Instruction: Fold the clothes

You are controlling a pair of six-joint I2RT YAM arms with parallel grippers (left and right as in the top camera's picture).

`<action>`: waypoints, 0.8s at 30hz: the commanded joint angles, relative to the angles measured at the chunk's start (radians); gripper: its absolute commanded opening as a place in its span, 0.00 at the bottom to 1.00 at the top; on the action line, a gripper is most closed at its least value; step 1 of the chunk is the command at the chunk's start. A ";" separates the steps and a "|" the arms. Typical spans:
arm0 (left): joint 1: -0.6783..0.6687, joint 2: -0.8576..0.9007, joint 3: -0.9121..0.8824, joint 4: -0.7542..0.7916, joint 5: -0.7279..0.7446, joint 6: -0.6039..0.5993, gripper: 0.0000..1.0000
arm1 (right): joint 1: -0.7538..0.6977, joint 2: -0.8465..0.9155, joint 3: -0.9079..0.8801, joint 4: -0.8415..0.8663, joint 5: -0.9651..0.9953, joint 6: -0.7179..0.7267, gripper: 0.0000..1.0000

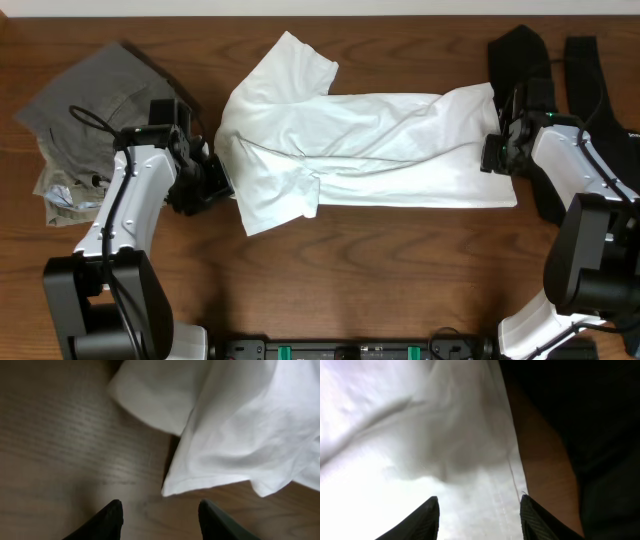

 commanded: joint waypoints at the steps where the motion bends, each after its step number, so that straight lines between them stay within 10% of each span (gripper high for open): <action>1: 0.002 0.011 -0.005 -0.021 0.039 -0.001 0.51 | -0.005 0.007 -0.005 -0.011 0.003 0.009 0.50; 24: -0.055 0.011 -0.284 0.338 0.128 0.036 0.51 | -0.005 0.007 -0.022 -0.030 0.003 0.009 0.52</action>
